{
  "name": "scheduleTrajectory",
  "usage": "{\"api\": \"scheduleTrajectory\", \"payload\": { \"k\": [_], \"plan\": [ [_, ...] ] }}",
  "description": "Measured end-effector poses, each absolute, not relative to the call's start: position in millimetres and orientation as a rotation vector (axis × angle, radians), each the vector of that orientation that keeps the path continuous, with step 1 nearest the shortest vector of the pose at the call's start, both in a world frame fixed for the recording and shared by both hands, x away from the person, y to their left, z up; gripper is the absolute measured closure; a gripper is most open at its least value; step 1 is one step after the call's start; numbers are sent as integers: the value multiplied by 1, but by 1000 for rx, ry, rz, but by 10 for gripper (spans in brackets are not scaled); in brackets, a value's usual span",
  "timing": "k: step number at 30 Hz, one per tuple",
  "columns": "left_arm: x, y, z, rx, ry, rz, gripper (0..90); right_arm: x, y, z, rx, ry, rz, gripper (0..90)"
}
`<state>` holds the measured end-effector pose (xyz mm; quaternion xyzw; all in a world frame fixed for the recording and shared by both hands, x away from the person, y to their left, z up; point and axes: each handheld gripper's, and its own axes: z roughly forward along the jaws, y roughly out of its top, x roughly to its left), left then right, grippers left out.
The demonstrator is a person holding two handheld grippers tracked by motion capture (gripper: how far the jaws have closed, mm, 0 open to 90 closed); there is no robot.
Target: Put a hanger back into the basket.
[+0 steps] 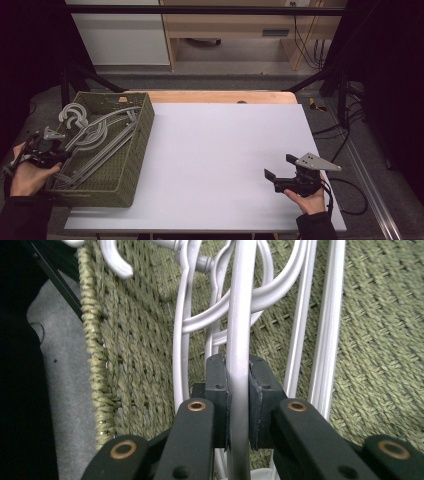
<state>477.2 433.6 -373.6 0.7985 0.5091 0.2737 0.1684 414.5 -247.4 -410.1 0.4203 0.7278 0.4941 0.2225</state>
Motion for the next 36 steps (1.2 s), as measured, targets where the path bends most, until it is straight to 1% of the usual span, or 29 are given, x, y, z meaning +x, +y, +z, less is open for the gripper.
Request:
{"api": "scheduleTrajectory", "payload": {
  "k": [5, 7, 10, 11, 16, 17, 18, 19, 22, 25, 27, 28, 30, 32, 34, 36],
  "plan": [
    [480, 434, -373, 2272, 1476, 763, 799, 415, -246, -410, 1160, 2012, 1366, 51],
    [481, 434, -373, 2265, 1477, 744, 738, 414, -247, -410, 1161, 2011, 1366, 51],
    [480, 434, -372, 2243, 1477, 759, 685, 414, -247, -410, 1161, 2010, 1366, 50],
    [479, 435, -370, 2222, 1468, 759, 655, 414, -248, -410, 1159, 2012, 1371, 51],
    [474, 437, -367, 2169, 1462, 772, 615, 414, -248, -410, 1159, 2012, 1371, 50],
    [471, 438, -365, 2133, 1461, 769, 591, 414, -248, -410, 1160, 2010, 1370, 50],
    [471, 438, -365, 2133, 1461, 769, 586, 414, -248, -410, 1161, 2010, 1370, 50],
    [467, 439, -361, 2091, 1451, 782, 573, 414, -248, -410, 1165, 2010, 1370, 49],
    [460, 436, -355, 2025, 1410, 786, 539, 414, -248, -411, 1164, 2009, 1368, 49],
    [452, 428, -349, 1948, 1336, 764, 473, 414, -248, -410, 1162, 2006, 1369, 48],
    [449, 425, -348, 1930, 1311, 758, 435, 414, -248, -410, 1158, 2006, 1372, 48],
    [443, 416, -344, 1895, 1253, 749, 410, 414, -248, -410, 1162, 2002, 1373, 47],
    [438, 405, -342, 1839, 1199, 736, 337, 414, -248, -410, 1163, 1998, 1376, 46],
    [431, 393, -340, 1786, 1130, 703, 295, 414, -248, -410, 1163, 1996, 1378, 45],
    [429, 389, -340, 1763, 1108, 688, 264, 414, -249, -409, 1158, 1999, 1377, 44],
    [422, 371, -342, 1702, 1030, 654, 232, 413, -249, -409, 1160, 1992, 1379, 41]
  ]
}}
